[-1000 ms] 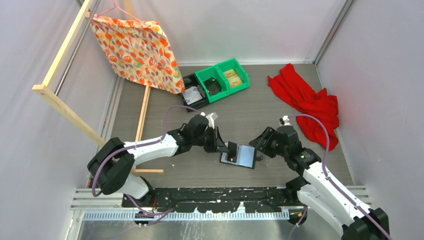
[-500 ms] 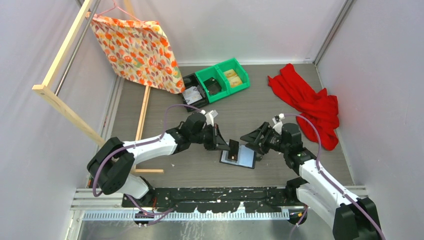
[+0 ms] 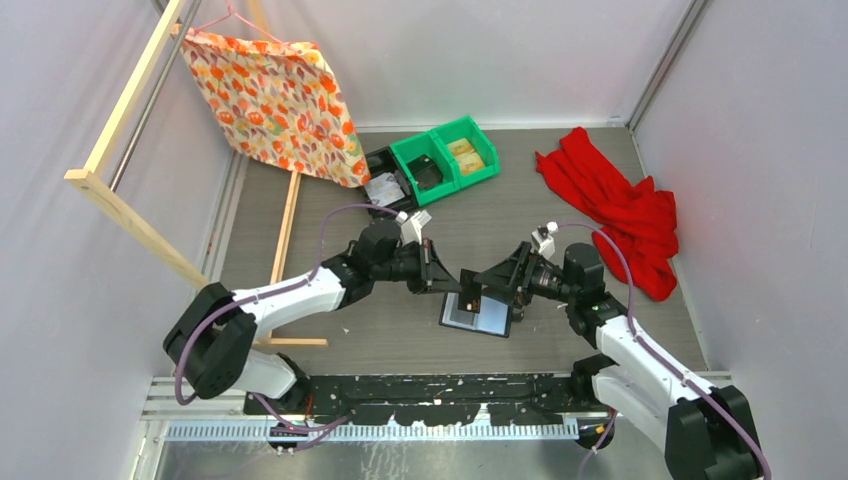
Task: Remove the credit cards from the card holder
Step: Remove the credit card from the card holder, then place the credit card in the storage box, then remove the credit card from the card holder.
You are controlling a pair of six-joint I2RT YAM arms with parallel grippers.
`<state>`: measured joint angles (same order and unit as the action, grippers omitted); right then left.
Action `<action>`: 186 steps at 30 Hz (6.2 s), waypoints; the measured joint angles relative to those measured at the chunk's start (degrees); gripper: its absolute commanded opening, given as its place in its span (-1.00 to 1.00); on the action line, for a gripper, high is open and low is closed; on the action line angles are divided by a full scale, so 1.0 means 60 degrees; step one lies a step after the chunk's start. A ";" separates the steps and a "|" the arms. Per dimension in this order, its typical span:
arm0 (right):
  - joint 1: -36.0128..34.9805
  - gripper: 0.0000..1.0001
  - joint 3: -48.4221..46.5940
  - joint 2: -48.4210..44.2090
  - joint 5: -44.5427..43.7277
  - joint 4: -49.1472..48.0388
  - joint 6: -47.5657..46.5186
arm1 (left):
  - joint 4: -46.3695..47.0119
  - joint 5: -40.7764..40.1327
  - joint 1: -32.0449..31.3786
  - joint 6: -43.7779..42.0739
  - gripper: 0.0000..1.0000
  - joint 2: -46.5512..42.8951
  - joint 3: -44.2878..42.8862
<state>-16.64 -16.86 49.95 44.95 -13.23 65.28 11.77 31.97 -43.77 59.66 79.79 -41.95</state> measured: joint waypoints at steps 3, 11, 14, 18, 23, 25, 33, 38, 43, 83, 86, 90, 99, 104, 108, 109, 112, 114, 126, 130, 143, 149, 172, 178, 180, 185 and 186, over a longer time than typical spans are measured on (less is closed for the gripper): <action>0.0000 0.38 0.0000 -0.0113 0.0033 0.0004 -0.0015 | 0.0055 0.0127 0.0040 0.0022 -0.99 -0.0040 0.0000; 0.0062 0.37 0.0000 0.0131 0.0233 -0.0284 0.0051 | 0.0073 0.0423 0.0240 0.0036 -0.99 -0.0175 0.0000; 0.0062 0.37 0.0000 0.0182 0.0350 -0.0397 0.0113 | 0.0164 0.0550 0.0339 0.0098 -0.99 -0.0251 0.0004; 0.0066 0.29 0.0080 0.0401 0.0645 -0.1147 0.0426 | 0.0415 0.0736 0.0433 0.0284 -0.99 -0.0302 0.0018; 0.0066 0.13 0.0339 0.0783 0.1082 -0.2514 0.1224 | 0.0641 0.0914 0.0459 0.0470 -0.99 -0.0302 0.0018; 0.0066 0.02 0.0339 0.0892 0.1206 -0.2914 0.1443 | 0.0721 0.0980 0.0492 0.0514 -0.99 -0.0302 0.0018; 0.0069 -0.78 0.0342 0.1286 0.1402 -0.3814 0.1851 | 0.0911 0.1264 0.0699 0.0703 -0.99 -0.0364 0.0036; 0.0087 -0.98 0.0350 0.1574 0.1523 -0.4226 0.2004 | 0.0860 0.1290 0.0765 0.0750 -0.99 -0.0448 0.0091; 0.0087 -0.98 0.0219 0.1395 0.1275 -0.3133 0.1395 | -0.0612 0.1100 0.0958 0.0197 -0.27 -0.0681 -0.0215; -0.2262 -0.98 -1.5318 1.3329 -1.0444 0.4065 0.1807 | -1.0163 -0.4827 0.1956 -0.2452 -0.20 -0.6419 -0.2849; -0.2324 -0.98 -1.5704 1.3635 -1.0561 0.4193 0.1920 | -1.0316 -0.4911 0.1960 -0.2455 -0.20 -0.6539 -0.2849; -0.2404 -0.98 -1.6079 1.3945 -1.0655 0.4295 0.1993 | -1.0418 -0.4914 0.1960 -0.2503 -0.21 -0.6583 -0.2849; -0.2510 -0.49 -1.6644 1.4630 -1.0954 0.4335 0.2284 | -1.0531 -0.4885 0.1960 -0.2535 -0.21 -0.6462 -0.2849; -0.2521 0.08 -1.6910 1.4885 -1.0976 0.4364 0.2342 | -1.0528 -0.4827 0.1960 -0.2532 -0.21 -0.6462 -0.2849; -0.2524 0.11 -1.6735 1.4815 -1.0969 0.4175 0.2331 | -1.0499 -0.4710 0.1960 -0.2528 -0.21 -0.6466 -0.2849; -0.2528 0.11 -1.6385 1.4677 -1.0932 0.4000 0.2331 | -1.0495 -0.4681 0.1960 -0.2535 -0.21 -0.6462 -0.2849; -0.2546 0.11 -1.5100 1.4047 -1.0794 0.3683 0.2266 | -1.0491 -0.4648 0.1960 -0.2645 -0.21 -0.6371 -0.2849; -0.2561 0.12 -1.4192 1.3508 -1.0699 0.3526 0.2102 | -1.0473 -0.4634 0.1960 -0.2750 -0.21 -0.6284 -0.2849; -0.2575 0.11 -0.8284 0.6182 -0.9260 0.3009 -0.1381 | -0.8593 -0.2911 0.1960 -0.2656 -0.20 -0.4677 -0.1847; -0.2583 -0.37 -0.5880 0.4120 -0.8142 0.3544 -0.2098 | -0.7428 -0.1880 0.1756 -0.2412 -0.20 -0.3628 -0.1297; -0.2590 -0.53 -0.2051 0.1315 -0.7002 0.5606 -0.1821 | -0.4207 -0.0426 -0.0215 -0.1555 -0.30 0.1242 -0.1818; -0.2597 -0.57 -0.1887 0.1814 -0.6648 0.5031 -0.1810 | -0.4007 -0.0503 -0.0222 -0.1388 -0.32 0.1778 -0.1869; -0.2608 -0.98 -0.1738 0.2769 -0.8619 0.5635 -0.2080 | -0.3807 -0.1191 -0.0372 -0.1264 -0.35 0.3570 -0.2572; -0.2608 -0.98 -0.1570 0.2779 -0.8608 0.5187 -0.2076 | -0.3672 -0.1395 -0.0583 -0.1231 -0.38 0.3909 -0.2623; -0.2608 -0.99 -0.1559 0.2783 -0.8608 0.5125 -0.2076 | -0.3668 -0.1326 -0.0696 -0.1224 -0.39 0.4051 -0.2754; -0.2608 -0.99 -0.1475 0.2779 -0.8579 0.4885 -0.2076 | -0.3089 -0.1173 -0.0954 -0.0994 -0.41 0.4299 -0.2878; -0.2608 -0.98 -0.1453 0.2779 -0.8579 0.4841 -0.2076 | -0.3009 -0.1147 -0.0984 -0.0962 -0.41 0.4309 -0.2878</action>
<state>-32.29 -25.58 66.63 -6.52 15.81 52.82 -6.28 25.08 -49.67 53.89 105.65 -59.22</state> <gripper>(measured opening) 0.025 0.299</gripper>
